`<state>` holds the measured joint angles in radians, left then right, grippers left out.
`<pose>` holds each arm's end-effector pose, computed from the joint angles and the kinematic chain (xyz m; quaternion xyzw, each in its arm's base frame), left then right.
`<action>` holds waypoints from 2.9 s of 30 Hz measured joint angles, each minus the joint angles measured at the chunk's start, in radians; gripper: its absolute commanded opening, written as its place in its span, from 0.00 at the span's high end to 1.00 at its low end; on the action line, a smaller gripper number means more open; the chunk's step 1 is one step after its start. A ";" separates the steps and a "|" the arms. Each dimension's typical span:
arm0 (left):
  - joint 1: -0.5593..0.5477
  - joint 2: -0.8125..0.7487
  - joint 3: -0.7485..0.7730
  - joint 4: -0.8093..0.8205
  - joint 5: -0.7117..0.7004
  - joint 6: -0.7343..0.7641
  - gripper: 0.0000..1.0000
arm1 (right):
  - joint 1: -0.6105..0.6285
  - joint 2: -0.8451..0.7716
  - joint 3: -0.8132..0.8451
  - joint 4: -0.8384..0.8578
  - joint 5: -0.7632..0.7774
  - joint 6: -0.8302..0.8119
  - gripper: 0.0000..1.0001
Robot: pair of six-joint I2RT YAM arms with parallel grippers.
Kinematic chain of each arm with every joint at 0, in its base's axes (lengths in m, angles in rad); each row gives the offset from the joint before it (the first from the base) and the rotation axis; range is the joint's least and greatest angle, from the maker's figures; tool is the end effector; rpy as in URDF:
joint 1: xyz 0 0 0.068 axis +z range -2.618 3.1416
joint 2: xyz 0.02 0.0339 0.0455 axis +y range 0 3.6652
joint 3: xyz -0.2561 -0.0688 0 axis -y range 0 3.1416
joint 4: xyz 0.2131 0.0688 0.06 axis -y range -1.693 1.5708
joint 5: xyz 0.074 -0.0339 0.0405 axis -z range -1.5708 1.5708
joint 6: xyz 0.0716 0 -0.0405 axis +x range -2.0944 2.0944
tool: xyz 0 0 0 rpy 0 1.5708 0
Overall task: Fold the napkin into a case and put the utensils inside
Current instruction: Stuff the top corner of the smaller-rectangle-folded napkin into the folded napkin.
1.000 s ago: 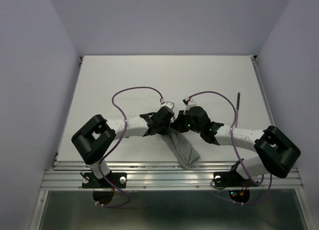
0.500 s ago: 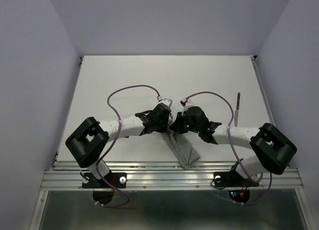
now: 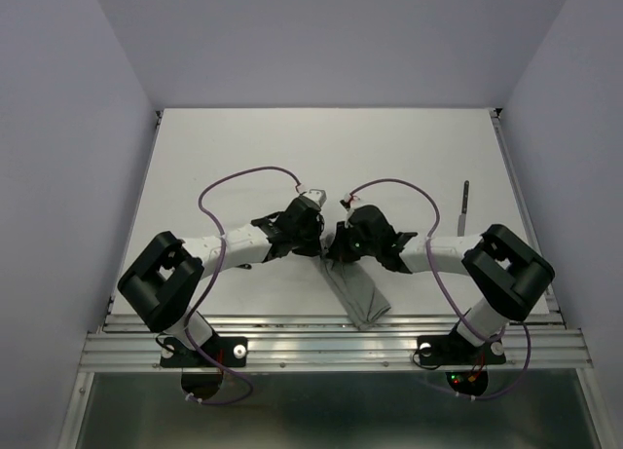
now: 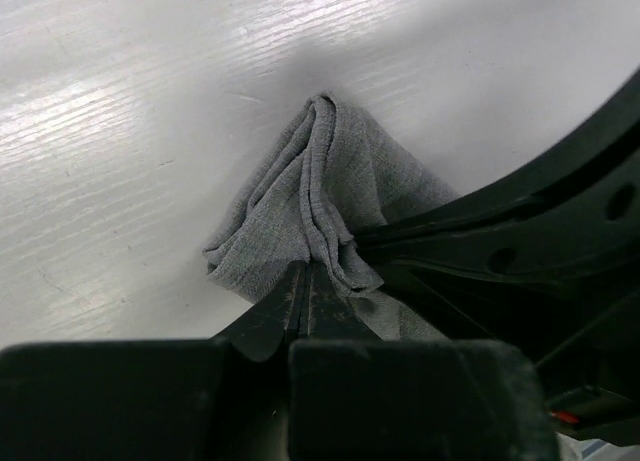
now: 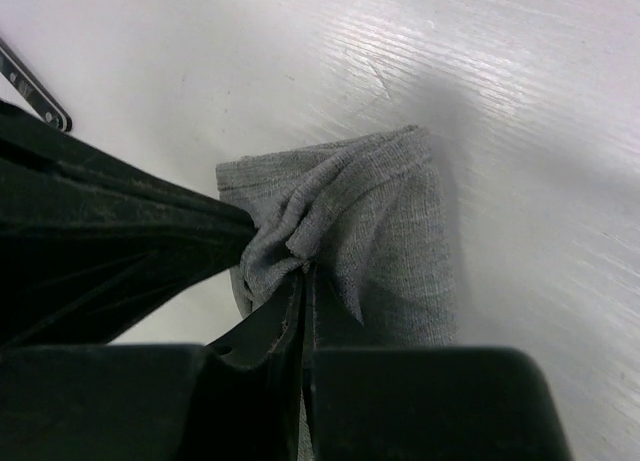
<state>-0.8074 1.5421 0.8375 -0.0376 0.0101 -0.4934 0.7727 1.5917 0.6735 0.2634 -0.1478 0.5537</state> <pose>0.2215 -0.2325 0.1788 0.1451 0.9038 -0.2474 0.3176 0.2198 0.2290 0.1485 -0.1302 0.8856 0.3237 0.3067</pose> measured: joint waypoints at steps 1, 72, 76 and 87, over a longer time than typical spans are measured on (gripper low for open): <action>0.000 0.000 0.000 0.002 0.007 -0.002 1.00 | 0.000 0.010 0.010 -0.007 -0.002 0.000 0.99; 0.124 -0.008 -0.060 0.124 0.208 -0.035 1.00 | 0.000 -0.069 0.085 -0.078 0.053 0.012 0.54; 0.124 -0.008 -0.060 0.124 0.210 -0.035 1.00 | 0.000 -0.045 0.085 -0.068 0.048 0.017 0.66; 0.124 -0.009 -0.060 0.124 0.211 -0.035 1.00 | 0.000 -0.027 0.085 -0.050 0.043 0.042 0.99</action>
<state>-0.6830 1.5333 0.7780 0.0860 0.2214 -0.5285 0.7727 1.5650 0.7582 0.2131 -0.1051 0.5953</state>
